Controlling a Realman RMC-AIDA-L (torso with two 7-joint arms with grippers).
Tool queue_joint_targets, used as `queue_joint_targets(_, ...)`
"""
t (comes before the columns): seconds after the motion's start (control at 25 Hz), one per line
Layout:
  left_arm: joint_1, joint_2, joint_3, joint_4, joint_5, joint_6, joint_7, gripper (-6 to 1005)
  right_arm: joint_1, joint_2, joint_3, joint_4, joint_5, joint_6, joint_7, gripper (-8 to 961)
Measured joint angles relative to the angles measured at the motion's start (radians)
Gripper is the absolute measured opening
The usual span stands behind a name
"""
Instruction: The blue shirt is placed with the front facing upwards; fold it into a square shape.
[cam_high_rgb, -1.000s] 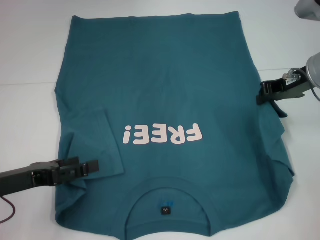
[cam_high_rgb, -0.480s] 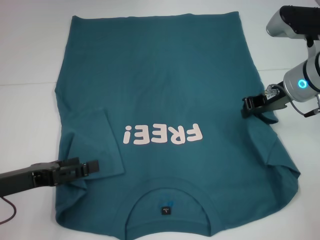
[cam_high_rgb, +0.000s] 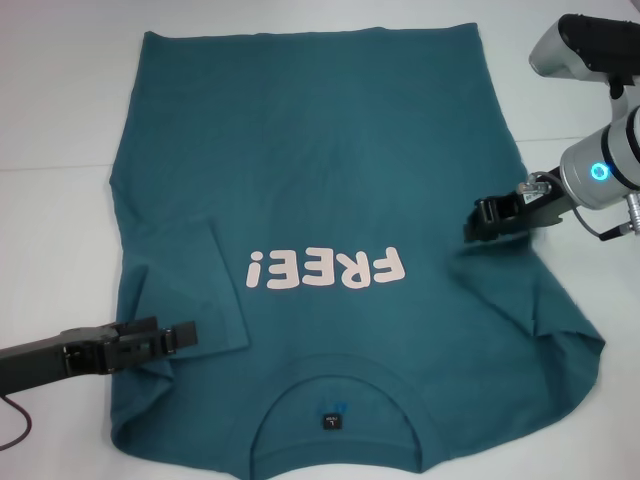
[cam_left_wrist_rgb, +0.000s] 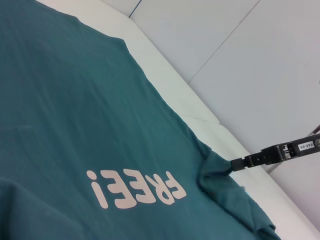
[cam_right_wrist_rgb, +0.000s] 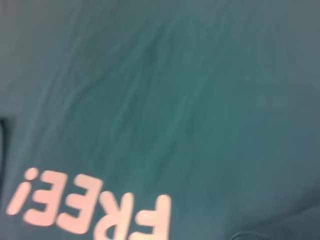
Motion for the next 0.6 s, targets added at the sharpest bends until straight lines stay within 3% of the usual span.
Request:
queue_joint_targets(0.08,0.000,0.000,0.000,-0.001,0.000,0.000,0.000,934,-0.001,-0.007,0.000,0.006,0.030,-0.015,-0.003,65)
queue_joint_targets(0.28,0.000,0.000,0.000,-0.001,0.000,-0.001,0.000,934,-0.013,-0.019,0.014,0.023,0.148,-0.035,-0.070,222)
queue_joint_targets(0.4,0.001,0.000,0.000,-0.002,0.000,-0.001,0.000,934,-0.019,-0.035,0.022,0.037,0.197,-0.053,-0.112,219)
queue_joint_targets(0.6,0.004,0.000,0.000,-0.003,0.000,-0.002,-0.003,934,-0.027,-0.054,0.026,0.024,0.150,-0.078,-0.102,223)
